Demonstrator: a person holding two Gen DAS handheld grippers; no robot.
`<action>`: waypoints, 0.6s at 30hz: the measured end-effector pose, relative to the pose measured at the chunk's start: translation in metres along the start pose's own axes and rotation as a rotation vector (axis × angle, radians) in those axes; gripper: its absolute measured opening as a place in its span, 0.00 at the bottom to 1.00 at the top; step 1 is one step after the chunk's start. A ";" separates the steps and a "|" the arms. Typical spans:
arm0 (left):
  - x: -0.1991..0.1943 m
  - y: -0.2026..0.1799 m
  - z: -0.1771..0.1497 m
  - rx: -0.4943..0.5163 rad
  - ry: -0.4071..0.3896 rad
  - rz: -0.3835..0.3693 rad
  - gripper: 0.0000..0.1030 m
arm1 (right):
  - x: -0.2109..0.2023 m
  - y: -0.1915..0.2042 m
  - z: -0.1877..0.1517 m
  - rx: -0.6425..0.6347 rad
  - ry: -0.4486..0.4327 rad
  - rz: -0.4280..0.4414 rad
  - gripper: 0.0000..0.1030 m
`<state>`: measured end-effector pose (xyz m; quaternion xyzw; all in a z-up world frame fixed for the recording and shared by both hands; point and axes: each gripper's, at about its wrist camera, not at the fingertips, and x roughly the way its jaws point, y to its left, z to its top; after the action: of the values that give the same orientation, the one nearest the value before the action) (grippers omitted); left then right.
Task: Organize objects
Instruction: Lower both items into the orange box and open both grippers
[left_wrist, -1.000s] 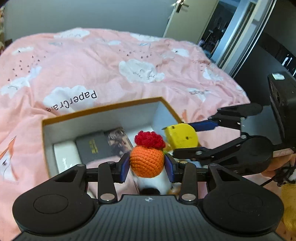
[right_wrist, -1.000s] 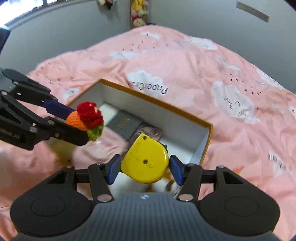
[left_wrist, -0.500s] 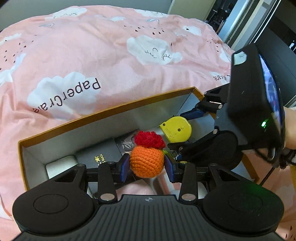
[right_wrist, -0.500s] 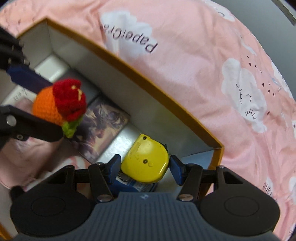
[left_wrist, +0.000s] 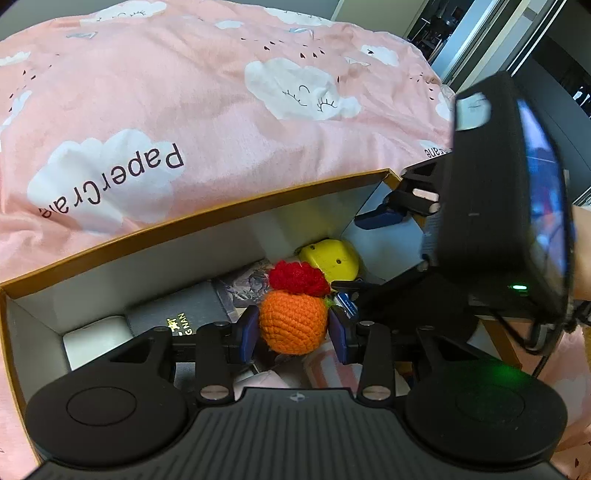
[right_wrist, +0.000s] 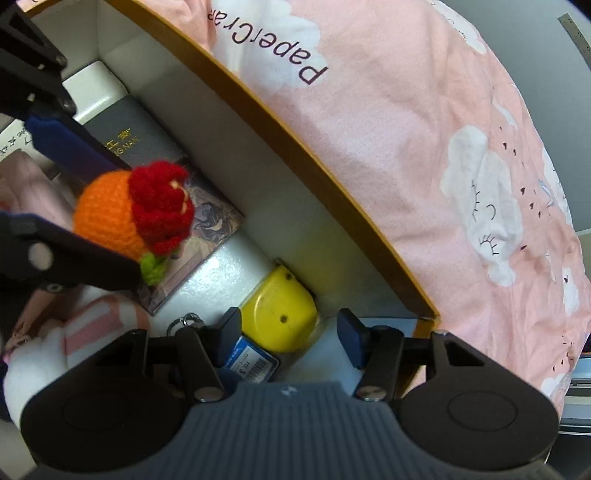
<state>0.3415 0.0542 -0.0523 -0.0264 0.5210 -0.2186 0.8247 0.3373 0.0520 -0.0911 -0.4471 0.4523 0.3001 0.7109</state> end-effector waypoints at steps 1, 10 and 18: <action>0.001 -0.001 0.001 0.000 0.002 -0.004 0.44 | -0.006 -0.002 -0.003 0.001 -0.013 0.002 0.55; 0.028 -0.021 0.019 0.000 0.047 0.003 0.44 | -0.070 -0.020 -0.044 0.011 -0.179 -0.046 0.55; 0.055 -0.026 0.026 -0.039 0.090 0.017 0.45 | -0.077 -0.036 -0.066 0.102 -0.210 -0.018 0.55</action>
<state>0.3754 0.0050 -0.0804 -0.0279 0.5619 -0.2024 0.8016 0.3112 -0.0251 -0.0206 -0.3806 0.3861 0.3152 0.7789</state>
